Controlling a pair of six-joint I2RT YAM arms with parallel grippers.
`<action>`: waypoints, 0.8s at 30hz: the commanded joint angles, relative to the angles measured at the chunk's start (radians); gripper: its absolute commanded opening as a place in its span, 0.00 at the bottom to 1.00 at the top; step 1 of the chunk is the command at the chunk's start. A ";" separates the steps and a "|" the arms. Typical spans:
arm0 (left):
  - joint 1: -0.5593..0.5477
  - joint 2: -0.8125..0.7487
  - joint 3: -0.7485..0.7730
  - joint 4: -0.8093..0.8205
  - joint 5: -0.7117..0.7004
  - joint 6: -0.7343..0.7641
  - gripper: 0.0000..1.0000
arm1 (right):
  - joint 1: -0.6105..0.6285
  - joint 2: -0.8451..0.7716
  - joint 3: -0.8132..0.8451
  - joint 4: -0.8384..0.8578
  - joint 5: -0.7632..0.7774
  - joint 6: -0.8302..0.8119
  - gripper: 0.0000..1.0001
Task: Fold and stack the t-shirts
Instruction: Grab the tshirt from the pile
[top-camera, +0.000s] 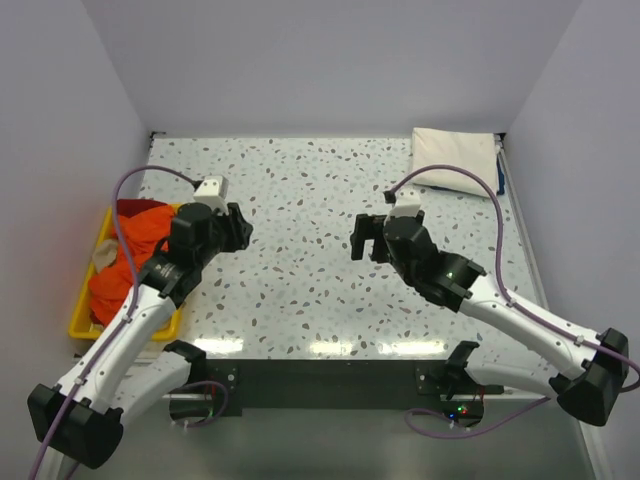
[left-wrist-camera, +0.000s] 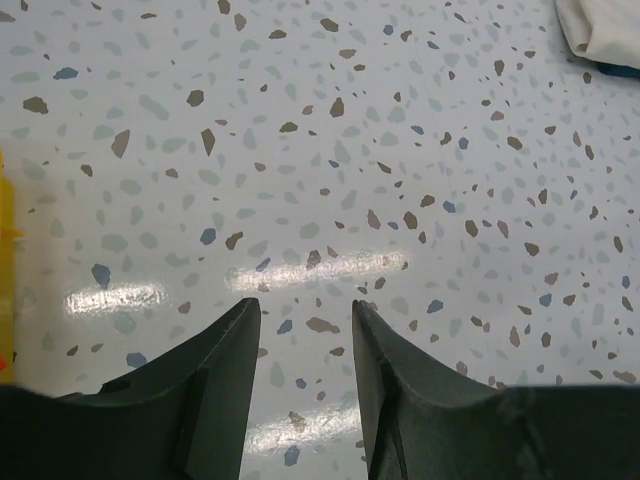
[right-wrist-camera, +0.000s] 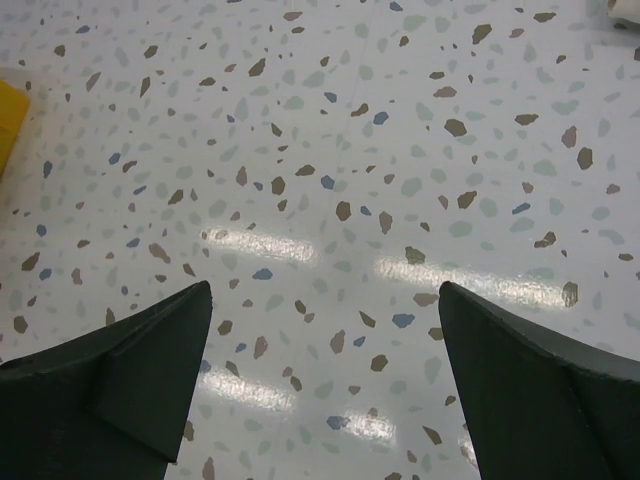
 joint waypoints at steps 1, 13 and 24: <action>0.004 0.008 0.025 -0.003 -0.067 -0.012 0.47 | 0.001 -0.038 -0.018 -0.016 0.030 0.017 0.99; 0.005 0.074 0.140 -0.254 -0.416 -0.174 0.63 | 0.001 -0.093 -0.051 -0.044 -0.024 -0.032 0.99; 0.175 0.102 0.185 -0.404 -0.676 -0.273 0.83 | 0.001 -0.033 -0.087 0.024 -0.125 -0.031 0.99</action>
